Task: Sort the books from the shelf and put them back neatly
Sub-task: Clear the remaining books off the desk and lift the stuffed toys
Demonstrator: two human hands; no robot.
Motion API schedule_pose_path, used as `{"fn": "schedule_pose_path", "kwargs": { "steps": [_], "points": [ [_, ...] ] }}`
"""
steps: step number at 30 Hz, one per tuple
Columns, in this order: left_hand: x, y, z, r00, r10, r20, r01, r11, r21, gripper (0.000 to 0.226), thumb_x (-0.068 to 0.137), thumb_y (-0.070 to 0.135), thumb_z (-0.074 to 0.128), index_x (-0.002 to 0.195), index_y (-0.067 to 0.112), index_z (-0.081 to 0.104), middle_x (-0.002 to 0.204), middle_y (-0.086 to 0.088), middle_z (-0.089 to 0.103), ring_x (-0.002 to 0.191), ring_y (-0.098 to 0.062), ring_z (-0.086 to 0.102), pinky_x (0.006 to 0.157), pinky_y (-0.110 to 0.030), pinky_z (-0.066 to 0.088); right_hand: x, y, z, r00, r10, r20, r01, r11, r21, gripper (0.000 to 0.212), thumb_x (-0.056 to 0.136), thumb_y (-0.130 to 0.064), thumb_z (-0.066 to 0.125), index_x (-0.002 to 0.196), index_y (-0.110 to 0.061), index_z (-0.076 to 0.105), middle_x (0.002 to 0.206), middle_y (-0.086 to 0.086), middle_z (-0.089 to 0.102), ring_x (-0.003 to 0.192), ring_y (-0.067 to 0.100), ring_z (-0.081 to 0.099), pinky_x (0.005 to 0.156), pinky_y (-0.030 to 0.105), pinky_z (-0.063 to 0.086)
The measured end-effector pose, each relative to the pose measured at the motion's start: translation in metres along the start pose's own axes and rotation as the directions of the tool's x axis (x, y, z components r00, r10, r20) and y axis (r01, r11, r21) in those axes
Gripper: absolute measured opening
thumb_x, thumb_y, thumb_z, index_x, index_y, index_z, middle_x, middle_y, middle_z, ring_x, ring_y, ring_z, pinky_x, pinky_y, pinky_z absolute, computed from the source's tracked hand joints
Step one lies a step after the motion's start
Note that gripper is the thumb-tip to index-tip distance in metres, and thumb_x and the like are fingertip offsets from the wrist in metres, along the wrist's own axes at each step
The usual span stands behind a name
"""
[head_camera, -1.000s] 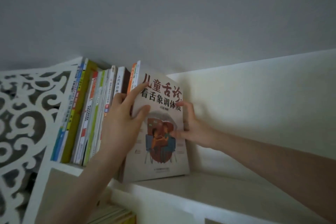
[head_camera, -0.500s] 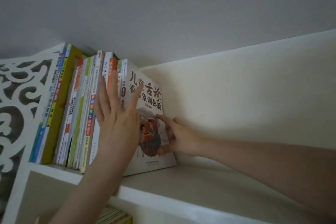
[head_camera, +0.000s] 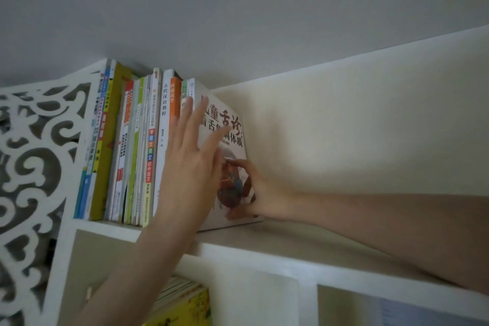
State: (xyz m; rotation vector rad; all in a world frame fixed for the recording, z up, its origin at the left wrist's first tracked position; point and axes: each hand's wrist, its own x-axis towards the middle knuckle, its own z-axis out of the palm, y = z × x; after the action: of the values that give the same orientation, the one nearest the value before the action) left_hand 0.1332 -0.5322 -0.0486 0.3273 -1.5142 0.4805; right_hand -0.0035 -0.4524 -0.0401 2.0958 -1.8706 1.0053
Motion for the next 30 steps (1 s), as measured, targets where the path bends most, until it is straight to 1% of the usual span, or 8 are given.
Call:
{"fn": "schedule_pose_path", "kwargs": {
  "steps": [5, 9, 12, 15, 17, 20, 25, 30],
  "points": [
    [-0.020, -0.007, 0.005, 0.958, 0.022, 0.286, -0.084, 0.974, 0.209, 0.042, 0.066, 0.010, 0.083, 0.105, 0.022, 0.073, 0.138, -0.014, 0.052, 0.141, -0.038, 0.023, 0.109, -0.057, 0.017, 0.001, 0.002, 0.008, 0.999, 0.023, -0.035, -0.022, 1.000, 0.018, 0.094, 0.074, -0.011, 0.081, 0.146, -0.017, 0.021, 0.119, -0.002, 0.043, 0.100, 0.009, 0.044, 0.060, -0.008, 0.029],
    [-0.017, 0.002, 0.000, 0.947, -0.026, 0.320, -0.042, 0.978, 0.205, 0.037, 0.081, 0.011, 0.072, 0.116, 0.022, 0.068, 0.150, -0.011, 0.037, 0.147, -0.031, 0.000, 0.118, -0.049, 0.001, -0.009, -0.007, -0.002, 0.994, 0.090, 0.055, -0.089, 0.996, -0.009, 0.097, 0.079, -0.012, 0.077, 0.148, -0.014, 0.010, 0.121, 0.005, 0.041, 0.101, 0.010, 0.042, 0.057, -0.006, 0.031],
    [-0.017, 0.003, -0.009, 0.973, -0.038, 0.227, 0.021, 0.997, 0.075, 0.026, 0.084, 0.010, 0.067, 0.109, 0.017, 0.071, 0.145, -0.013, 0.045, 0.147, -0.031, 0.008, 0.117, -0.041, -0.015, -0.025, -0.017, -0.015, 0.977, 0.156, 0.144, -0.138, 0.982, -0.127, 0.099, 0.083, -0.024, 0.073, 0.150, -0.017, 0.000, 0.124, 0.008, 0.050, 0.103, 0.013, 0.046, 0.071, 0.008, 0.037],
    [-0.016, 0.026, -0.028, 0.991, -0.063, 0.116, 0.071, 0.996, -0.061, 0.024, 0.086, 0.006, 0.066, 0.108, 0.014, 0.070, 0.131, -0.014, 0.057, 0.140, -0.034, 0.030, 0.116, -0.045, 0.007, -0.051, -0.029, -0.037, 0.965, 0.221, 0.139, -0.197, 0.966, -0.164, 0.086, 0.086, -0.030, 0.070, 0.149, -0.017, 0.013, 0.129, 0.008, 0.054, 0.104, 0.017, 0.051, 0.068, 0.019, 0.040],
    [-0.013, 0.053, -0.047, 0.991, -0.055, 0.123, 0.080, 0.974, -0.214, 0.024, 0.090, 0.007, 0.061, 0.110, 0.017, 0.069, 0.115, -0.005, 0.066, 0.121, -0.028, 0.052, 0.107, -0.040, 0.032, -0.076, -0.038, -0.052, 0.963, 0.251, 0.103, -0.231, 0.958, -0.171, 0.075, 0.087, -0.031, 0.068, 0.147, -0.015, 0.026, 0.128, 0.003, 0.057, 0.108, 0.018, 0.056, 0.066, 0.010, 0.039],
    [-0.008, 0.098, -0.073, 0.947, -0.080, 0.312, 0.213, 0.882, -0.420, 0.024, 0.095, 0.020, 0.052, 0.109, 0.033, 0.066, 0.095, 0.021, 0.063, 0.087, 0.004, 0.059, 0.080, -0.015, 0.046, -0.119, -0.054, -0.070, 0.962, 0.269, 0.052, -0.252, 0.943, -0.216, 0.070, 0.087, -0.035, 0.067, 0.145, -0.020, 0.031, 0.123, -0.004, 0.058, 0.101, 0.011, 0.060, 0.070, 0.006, 0.040],
    [-0.023, 0.173, -0.107, 0.909, 0.063, 0.413, 0.286, 0.627, -0.725, 0.020, 0.090, 0.028, 0.057, 0.093, 0.043, 0.070, 0.084, 0.025, 0.071, 0.082, 0.009, 0.065, 0.075, -0.009, 0.049, -0.221, -0.083, -0.105, 0.980, 0.156, -0.126, -0.183, 0.951, -0.250, 0.040, 0.084, -0.033, 0.069, 0.121, -0.027, 0.055, 0.108, -0.012, 0.064, 0.094, 0.005, 0.064, 0.091, 0.034, 0.051],
    [-0.065, 0.258, -0.132, 0.849, 0.310, 0.428, 0.323, 0.337, -0.885, 0.023, 0.082, 0.031, 0.052, 0.085, 0.047, 0.068, 0.084, 0.030, 0.068, 0.077, 0.012, 0.064, 0.065, 0.000, 0.043, -0.345, -0.099, -0.114, 0.944, 0.106, -0.313, -0.228, 0.894, -0.385, 0.035, 0.085, -0.037, 0.066, 0.119, -0.031, 0.059, 0.107, -0.019, 0.065, 0.101, -0.002, 0.062, 0.092, 0.027, 0.050]
  ]
}}
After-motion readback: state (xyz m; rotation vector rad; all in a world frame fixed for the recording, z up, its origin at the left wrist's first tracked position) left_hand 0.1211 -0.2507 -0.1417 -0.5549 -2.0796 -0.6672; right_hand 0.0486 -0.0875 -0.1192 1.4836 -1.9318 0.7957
